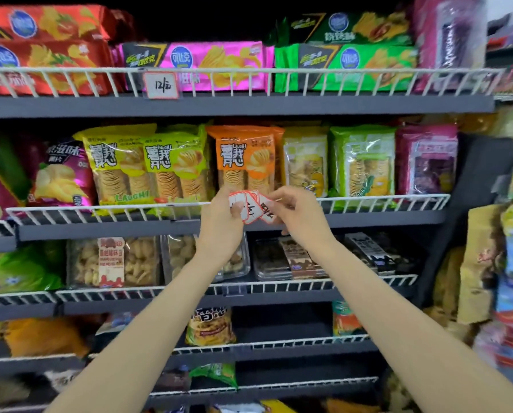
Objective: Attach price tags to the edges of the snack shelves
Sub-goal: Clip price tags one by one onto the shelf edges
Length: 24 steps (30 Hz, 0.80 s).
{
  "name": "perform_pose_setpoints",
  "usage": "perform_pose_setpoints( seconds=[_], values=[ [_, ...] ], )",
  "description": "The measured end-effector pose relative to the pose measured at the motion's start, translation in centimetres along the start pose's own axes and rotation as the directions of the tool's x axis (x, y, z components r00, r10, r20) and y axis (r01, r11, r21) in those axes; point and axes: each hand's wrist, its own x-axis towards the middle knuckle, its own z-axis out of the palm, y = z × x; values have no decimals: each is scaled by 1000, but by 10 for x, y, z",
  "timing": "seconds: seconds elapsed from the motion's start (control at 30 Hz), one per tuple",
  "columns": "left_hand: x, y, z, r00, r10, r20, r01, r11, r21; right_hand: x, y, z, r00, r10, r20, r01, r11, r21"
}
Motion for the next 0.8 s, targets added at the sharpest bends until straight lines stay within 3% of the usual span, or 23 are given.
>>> perform_pose_setpoints(
  seconds=[0.17,0.3,0.43,0.6,0.8],
  values=[
    [-10,-3,-2,990,-138,-20,138,990,-23,-6,9,-11,996,58,-63,-59,998,-9],
    [-7,-23,-9,961,-276,5,275,958,-77,-6,10,-10,996,83,-28,-82,996,42],
    [-1,-45,-19,921,-388,34,389,921,-28,1,8,6,996,83,16,-84,995,59],
    [15,-63,-32,901,-429,71,428,903,26,11,4,33,998,44,36,-45,999,23],
    [21,-77,-37,905,-422,46,425,902,-79,23,-4,63,1000,1,29,1,999,-52]
  ],
)
